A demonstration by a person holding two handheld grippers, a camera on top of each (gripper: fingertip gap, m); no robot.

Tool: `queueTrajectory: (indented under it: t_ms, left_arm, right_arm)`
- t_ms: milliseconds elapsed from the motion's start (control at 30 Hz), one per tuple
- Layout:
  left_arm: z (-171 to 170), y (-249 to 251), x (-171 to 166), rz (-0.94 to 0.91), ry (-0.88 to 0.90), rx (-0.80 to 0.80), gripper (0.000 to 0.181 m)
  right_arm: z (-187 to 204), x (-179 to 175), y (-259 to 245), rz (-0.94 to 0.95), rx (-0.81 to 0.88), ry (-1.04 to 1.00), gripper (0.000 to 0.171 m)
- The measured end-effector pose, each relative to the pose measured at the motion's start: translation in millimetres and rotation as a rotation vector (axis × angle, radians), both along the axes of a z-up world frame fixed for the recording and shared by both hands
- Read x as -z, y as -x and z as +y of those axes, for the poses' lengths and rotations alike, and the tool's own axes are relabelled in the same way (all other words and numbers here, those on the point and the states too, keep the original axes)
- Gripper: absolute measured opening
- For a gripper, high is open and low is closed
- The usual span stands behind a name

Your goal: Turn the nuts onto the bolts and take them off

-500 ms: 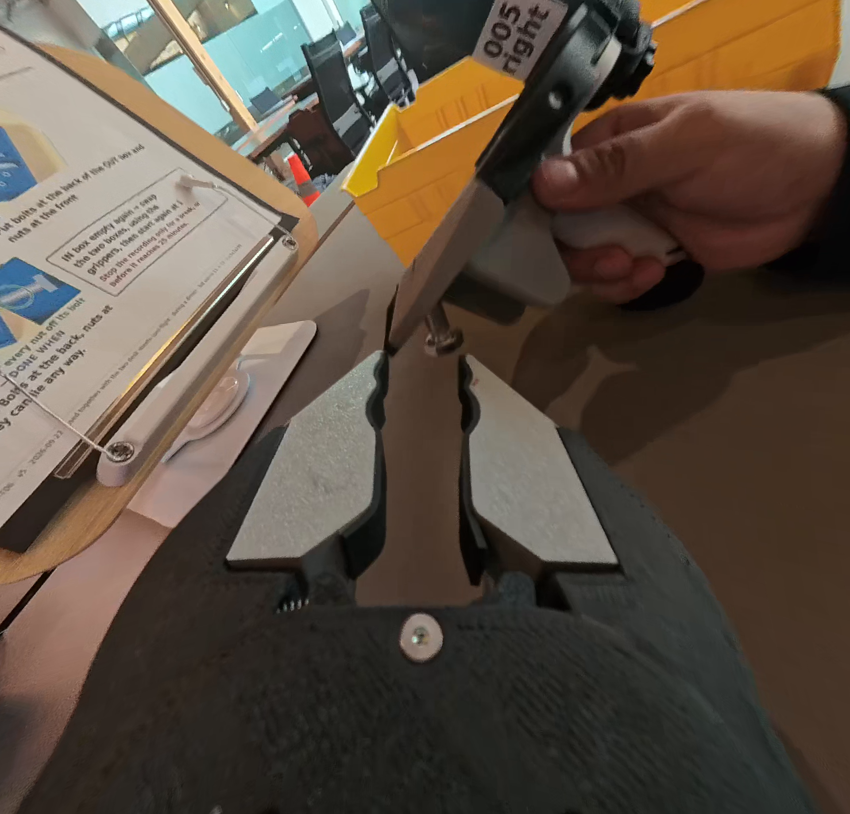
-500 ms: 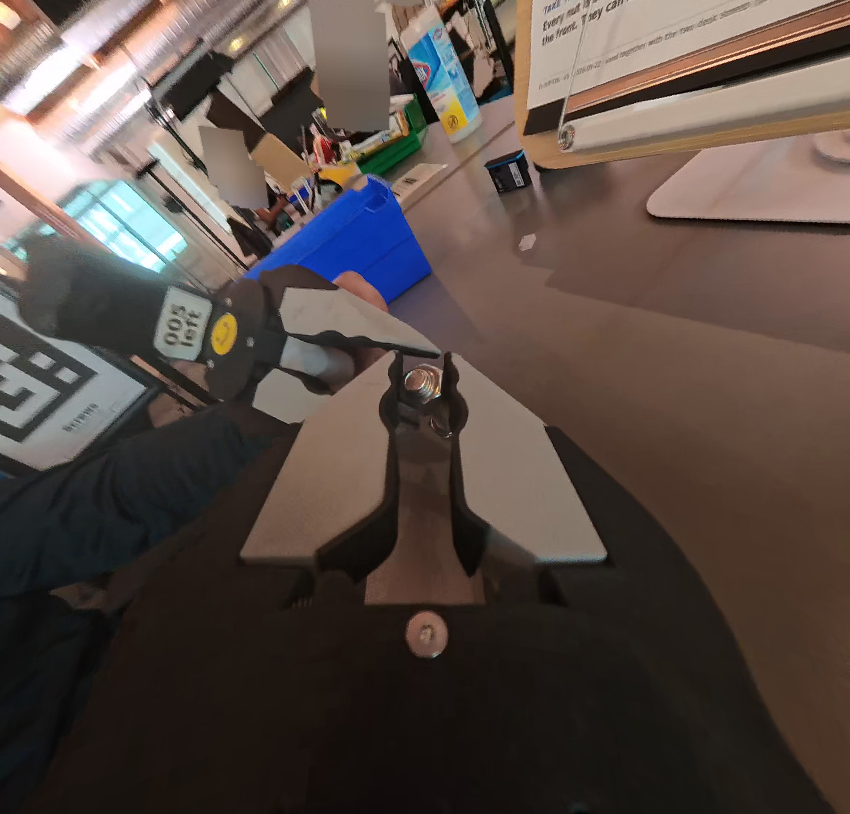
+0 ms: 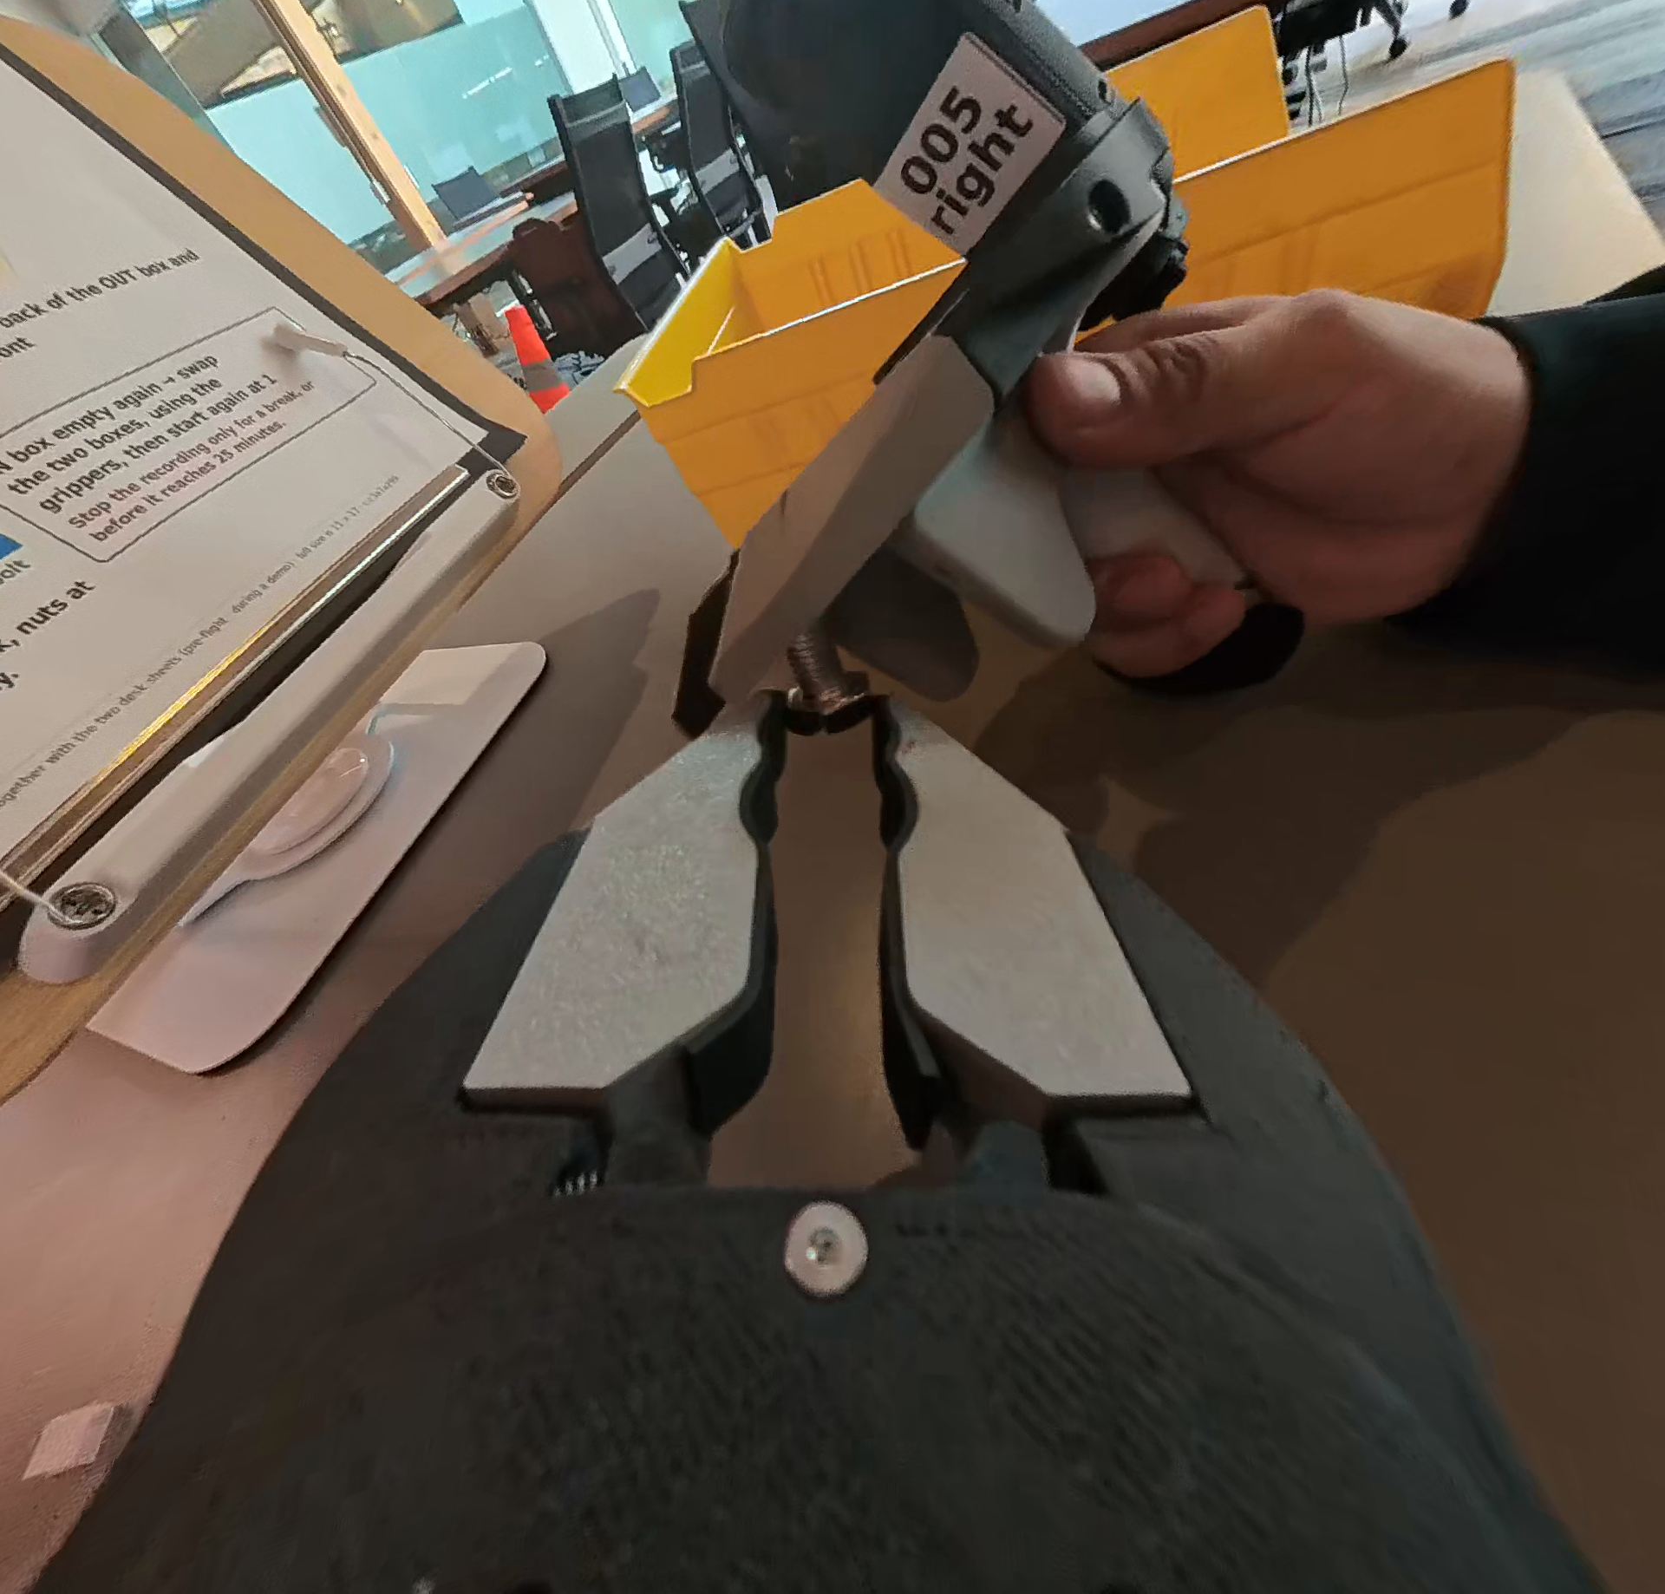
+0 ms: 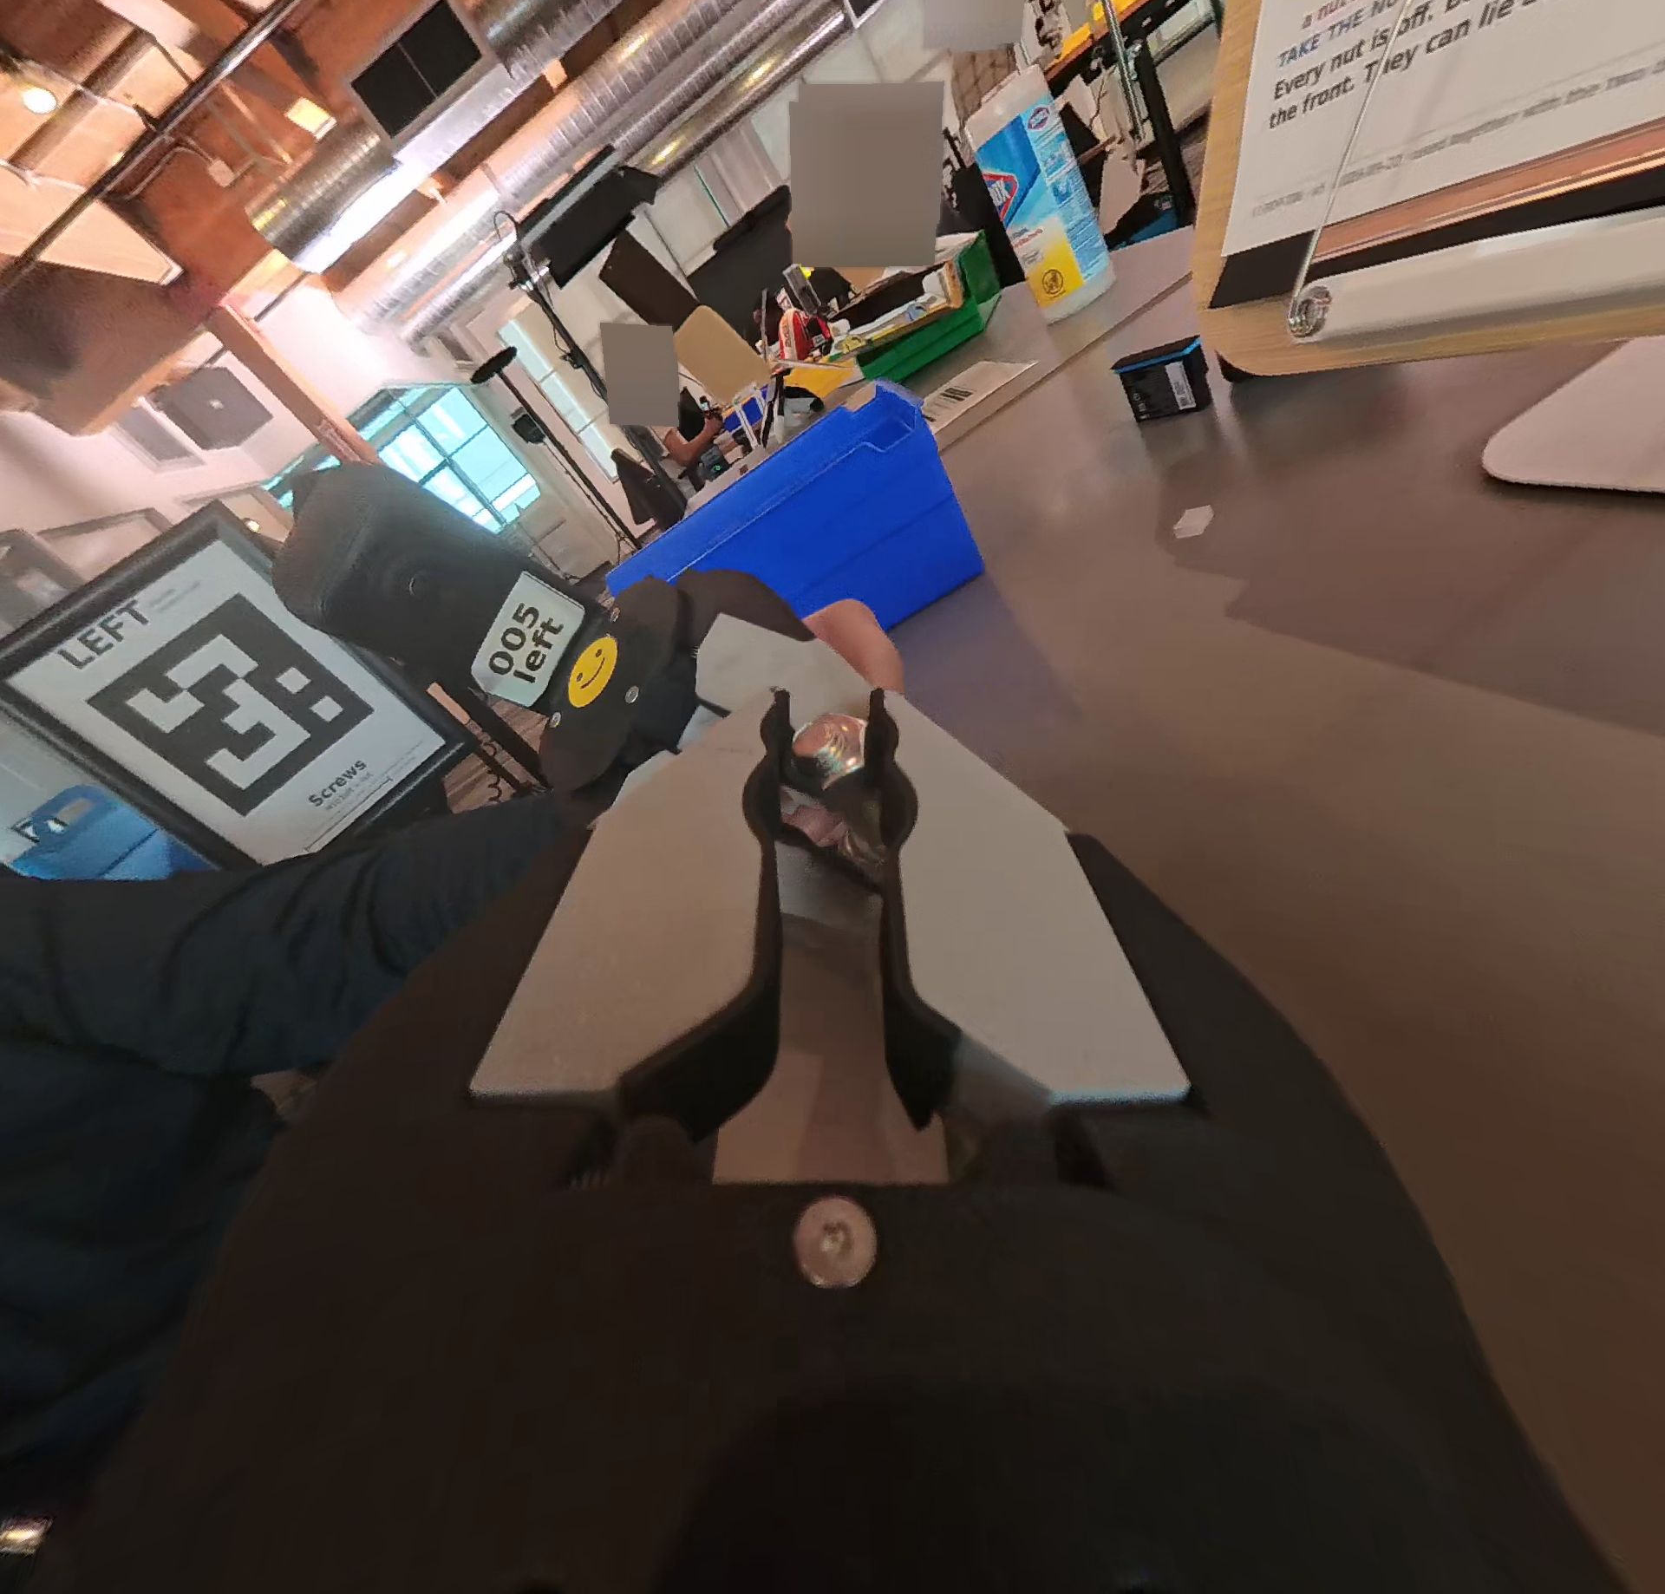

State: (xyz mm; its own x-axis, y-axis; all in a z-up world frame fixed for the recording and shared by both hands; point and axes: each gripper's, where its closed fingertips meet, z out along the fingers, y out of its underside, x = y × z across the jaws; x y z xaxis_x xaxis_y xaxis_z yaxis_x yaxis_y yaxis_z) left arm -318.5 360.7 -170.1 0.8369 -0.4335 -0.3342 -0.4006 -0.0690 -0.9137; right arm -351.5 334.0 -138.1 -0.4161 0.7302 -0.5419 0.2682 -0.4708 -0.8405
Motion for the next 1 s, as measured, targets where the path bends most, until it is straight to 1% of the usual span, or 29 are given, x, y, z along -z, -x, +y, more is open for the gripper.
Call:
queueTrajectory:
  t_ms: [67, 167, 200, 333, 467, 533, 667, 800, 1000]
  left_arm:
    - [0, 2, 1, 0.014, 0.004, -0.004, 0.016]
    - [4, 13, 5, 0.099, 0.018, -0.064, 0.016]
    - [5, 17, 8, 0.163, 0.013, -0.095, 0.016]
    - [6, 33, 13, 0.538, -0.051, -0.205, 0.016]
    - [4, 38, 15, 0.873, -0.121, -0.204, 0.015]
    - [3, 40, 19, 0.978, -0.145, -0.186, 0.015]
    - [1, 42, 21, 1.128, -0.208, -0.175, 0.015]
    - [-5, 47, 26, 1.221, -0.219, -0.166, 0.015]
    - [-11, 55, 23, 1.249, -0.235, -0.187, 0.015]
  right_arm:
    - [0, 0, 0, -0.001, 0.007, -0.024, 0.014]
    - [6, 4, 0, -0.014, 0.046, -0.06, 0.014]
    - [7, 6, 1, -0.025, 0.058, -0.073, 0.015]
    - [10, 17, 3, -0.074, 0.089, -0.136, 0.015]
    - [13, 15, 0, -0.066, 0.113, -0.158, 0.014]
    - [17, 11, -2, -0.049, 0.127, -0.142, 0.015]
    - [17, 12, -3, -0.055, 0.121, -0.136, 0.021]
    - [7, 29, 1, -0.129, 0.093, -0.246, 0.024]
    - [-8, 52, 5, -0.22, 0.042, -0.363, 0.014]
